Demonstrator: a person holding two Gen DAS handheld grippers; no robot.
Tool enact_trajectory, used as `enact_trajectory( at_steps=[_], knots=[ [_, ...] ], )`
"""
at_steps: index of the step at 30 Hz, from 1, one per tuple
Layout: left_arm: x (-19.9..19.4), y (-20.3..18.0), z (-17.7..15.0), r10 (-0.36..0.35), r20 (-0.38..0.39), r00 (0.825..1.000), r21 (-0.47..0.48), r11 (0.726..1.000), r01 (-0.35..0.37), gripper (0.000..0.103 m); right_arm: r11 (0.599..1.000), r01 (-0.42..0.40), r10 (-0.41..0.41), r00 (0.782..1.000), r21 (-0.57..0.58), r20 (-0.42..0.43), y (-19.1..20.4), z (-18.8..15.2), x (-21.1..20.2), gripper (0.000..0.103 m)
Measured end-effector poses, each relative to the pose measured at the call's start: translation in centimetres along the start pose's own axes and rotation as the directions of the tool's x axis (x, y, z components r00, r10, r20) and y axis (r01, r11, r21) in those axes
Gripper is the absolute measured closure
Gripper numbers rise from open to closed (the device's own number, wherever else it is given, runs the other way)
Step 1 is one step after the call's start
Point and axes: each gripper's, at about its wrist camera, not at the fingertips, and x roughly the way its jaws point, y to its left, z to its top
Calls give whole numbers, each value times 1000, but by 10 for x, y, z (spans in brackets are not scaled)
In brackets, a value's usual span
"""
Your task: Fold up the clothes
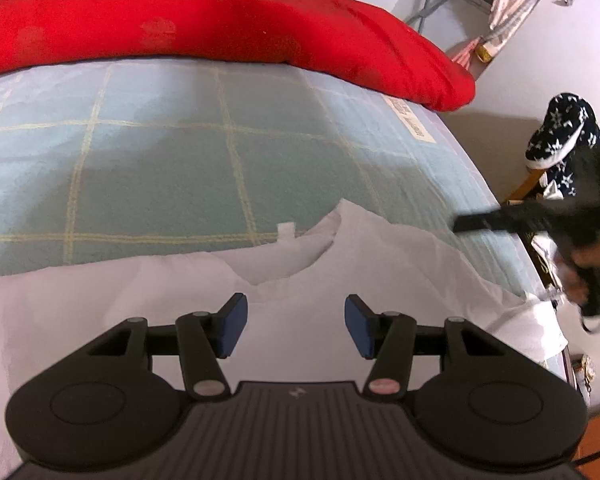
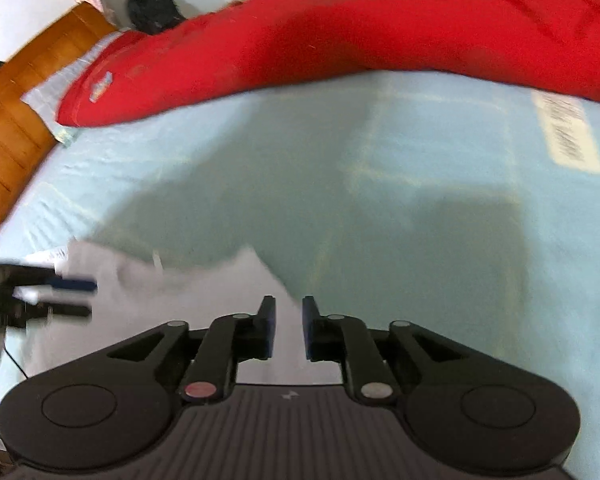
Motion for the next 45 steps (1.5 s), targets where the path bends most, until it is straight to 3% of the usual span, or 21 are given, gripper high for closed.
enact_trajectory(
  at_steps=[2, 6, 10, 15, 17, 18, 19, 20, 27, 30, 33, 36, 39, 43, 45],
  knots=[
    [4, -6, 0, -14, -15, 1000, 16, 1000, 14, 49, 997, 71, -70, 997, 18, -7, -4, -24, -19, 75],
    [13, -22, -2, -44, -50, 998, 50, 998, 46, 49, 988, 141, -137, 988, 60, -68, -26, -58, -43, 66],
    [23, -37, -5, -68, -77, 995, 72, 995, 74, 49, 992, 107, -102, 991, 62, -92, -41, -75, -51, 60],
    [32, -53, -5, -80, -102, 992, 103, 991, 90, 49, 996, -9, 19, 994, 87, -109, -62, -71, -37, 60],
    [34, -56, -5, -83, -106, 991, 110, 989, 95, 49, 994, -64, 76, 989, 94, -129, -65, -70, -29, 63],
    [34, -57, -5, -82, -108, 991, 110, 989, 94, 49, 991, -92, 104, 985, 97, -139, -67, -69, -26, 79],
    [35, -57, -5, -79, -108, 991, 109, 990, 91, 49, 988, -119, 133, 980, 100, -148, -69, -69, -22, 102],
    [35, -58, -6, -76, -109, 991, 107, 990, 88, 49, 988, -112, 125, 983, 103, -132, -71, -66, -22, 102],
    [38, -64, -5, -73, -102, 992, 87, 993, 83, 49, 992, 35, -37, 999, 121, 13, -87, -43, -26, 101],
    [36, -71, -3, -78, -94, 993, 121, 989, 89, 49, 985, 69, -80, 995, 157, 64, -81, -44, -46, 93],
    [37, -79, 2, -80, -83, 993, 172, 981, 94, 49, 974, 125, -148, 983, 190, 110, -61, -62, -79, 89],
    [46, -90, 8, -116, -89, 989, 199, 971, 132, 49, 950, 214, -239, 967, 226, 86, -42, -91, -96, 77],
    [64, -108, 13, -181, -106, 978, 233, 951, 201, 49, 918, 305, -320, 947, 254, 19, -35, -119, -84, 68],
    [101, -136, 15, -270, -156, 950, 326, 894, 308, 48, 895, 399, -406, 914, 201, -9, -42, -135, -43, 67],
    [124, -146, 15, -224, -145, 964, 394, 880, 264, 48, 885, 395, -418, 907, 246, 45, -53, -134, -37, 65]
  ],
)
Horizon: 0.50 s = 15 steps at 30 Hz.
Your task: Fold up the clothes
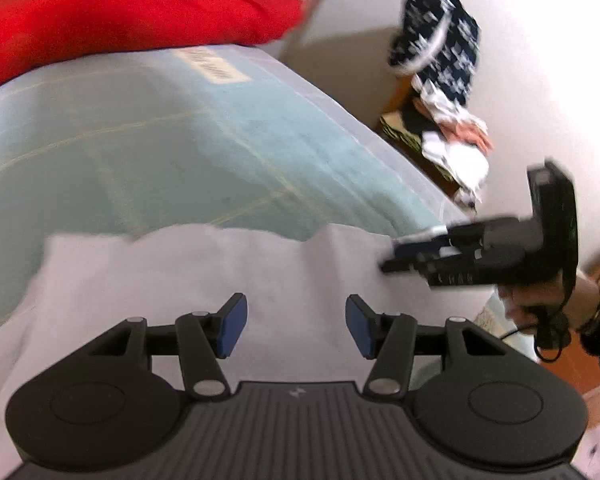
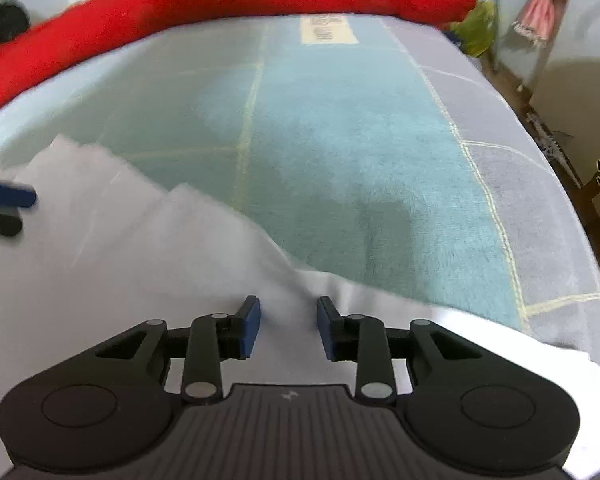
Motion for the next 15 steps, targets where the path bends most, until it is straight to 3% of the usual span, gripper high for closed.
enact_trajectory(
  at_steps=[3, 4, 6, 10, 12, 15],
  knots=[
    [23, 12, 10, 171, 27, 985, 15, 985, -171, 50, 997, 45, -49, 997, 63, 51, -16, 10, 5, 63],
    [24, 17, 15, 179, 27, 983, -22, 984, -178, 50, 994, 73, -77, 996, 84, 49, -22, 14, 3, 63],
    [13, 20, 23, 168, 30, 985, -78, 983, -165, 50, 988, 89, -97, 994, 124, 53, -31, 15, -12, 61],
    [-8, -10, 16, 90, 57, 994, 26, 995, -92, 43, 988, 81, -91, 993, 129, 75, -26, -10, -49, 41],
    [-10, -27, 8, 37, 52, 998, 93, 995, -42, 41, 987, 90, -100, 993, 131, 67, -24, -26, -58, 40],
    [10, -30, -1, 107, 14, 994, 128, 986, -108, 40, 977, 129, -132, 991, 168, 6, -30, -47, -45, 38]
  ],
)
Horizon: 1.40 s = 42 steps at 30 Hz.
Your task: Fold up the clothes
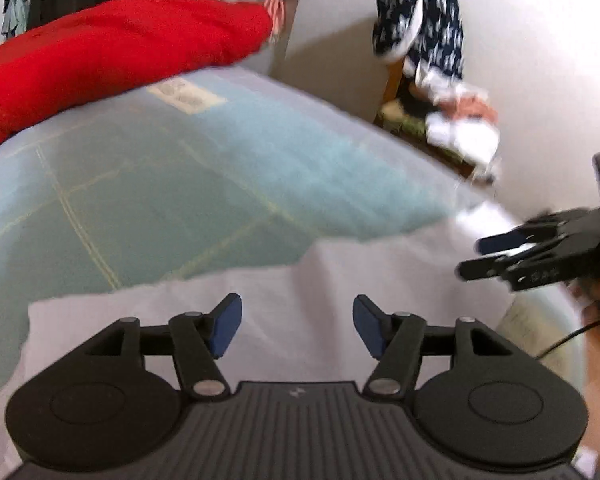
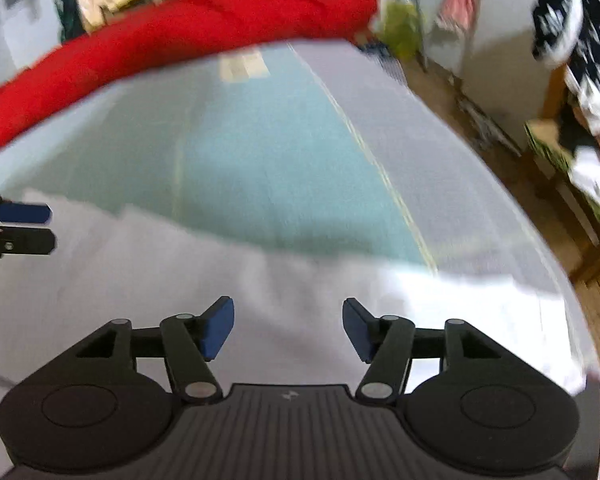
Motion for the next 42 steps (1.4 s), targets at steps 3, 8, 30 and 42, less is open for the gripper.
enact_trajectory(
  at_steps=[3, 8, 30, 42],
  knots=[
    [11, 22, -3, 141, -28, 990, -68, 987, -143, 39, 997, 30, -31, 1000, 77, 1, -32, -15, 2, 38],
    [-1, 29, 6, 124, -28, 992, -123, 984, -126, 43, 974, 132, -132, 991, 186, -17, -71, -22, -18, 37],
    [-4, -1, -15, 282, -16, 959, -8, 959, -282, 39, 987, 116, -119, 993, 109, 21, -38, -28, -19, 23],
    [-4, -33, 7, 203, 46, 978, 5, 979, -203, 45, 980, 132, -127, 991, 151, -40, -36, -31, 4, 4]
  ],
)
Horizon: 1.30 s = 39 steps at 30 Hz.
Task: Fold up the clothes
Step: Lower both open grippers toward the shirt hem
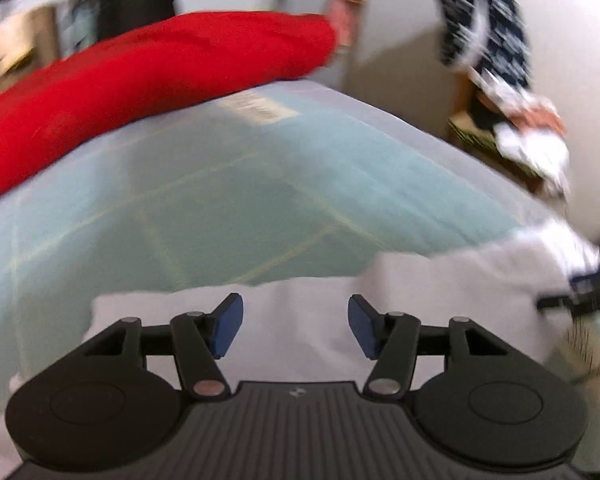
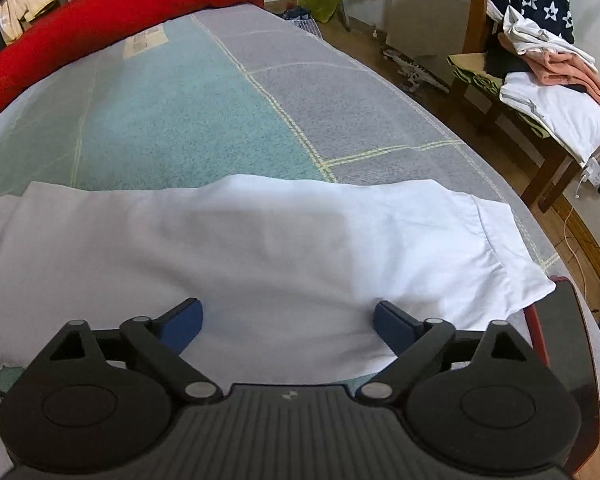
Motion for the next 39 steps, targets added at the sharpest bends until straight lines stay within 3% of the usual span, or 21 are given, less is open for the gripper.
enact_trajectory(
  at_steps=[4, 9, 11, 13, 16, 19, 23, 28, 30, 32, 37, 39],
  knots=[
    [23, -18, -5, -8, -43, 999, 21, 1000, 9, 45, 1000, 3, -3, 1000, 0, 5, 4, -3, 1, 0],
    [54, -10, 5, 39, -30, 999, 19, 999, -39, 30, 1000, -4, 4, 1000, 0, 14, 3, -5, 3, 0],
    [62, -4, 16, 48, -32, 998, -13, 999, -49, 32, 1000, -6, 6, 1000, -3, 18, 2, -6, 4, 0],
    [55, 0, 22, 49, -23, 999, -48, 998, -50, 39, 1000, -5, 5, 1000, -5, 14, 2, -4, 3, 0],
    [30, 10, 25, 31, 20, 999, -97, 995, -29, 39, 1000, -1, 1, 1000, -30, 17, 8, 1, -6, 0],
    [-1, 20, 14, 59, 26, 998, -130, 990, -56, 39, 993, -35, 45, 996, -114, 82, 27, 3, -29, 0],
    [-34, 35, -15, 120, -22, 993, -201, 972, -122, 39, 957, -168, 194, 977, -234, 89, 70, 3, -40, 0],
    [-48, 42, -58, 153, -69, 986, -279, 946, -167, 40, 874, -277, 319, 947, -398, 42, 132, -13, -19, 0],
    [-42, 43, -72, 140, -85, 987, -294, 943, -159, 38, 859, -253, 284, 959, -445, 1, 141, -25, -6, 0],
    [-35, 43, -80, 138, -96, 986, -298, 941, -161, 36, 863, -266, 296, 955, -429, 3, 129, -33, -5, 0],
    [-34, 51, -75, 114, -49, 992, -342, 932, -124, 33, 818, -265, 278, 959, -510, -53, 116, -37, -11, 0],
    [-44, 57, -74, 109, -25, 994, -369, 923, -111, 35, 827, -260, 260, 963, -499, -71, 120, -36, -11, 0]
  ],
)
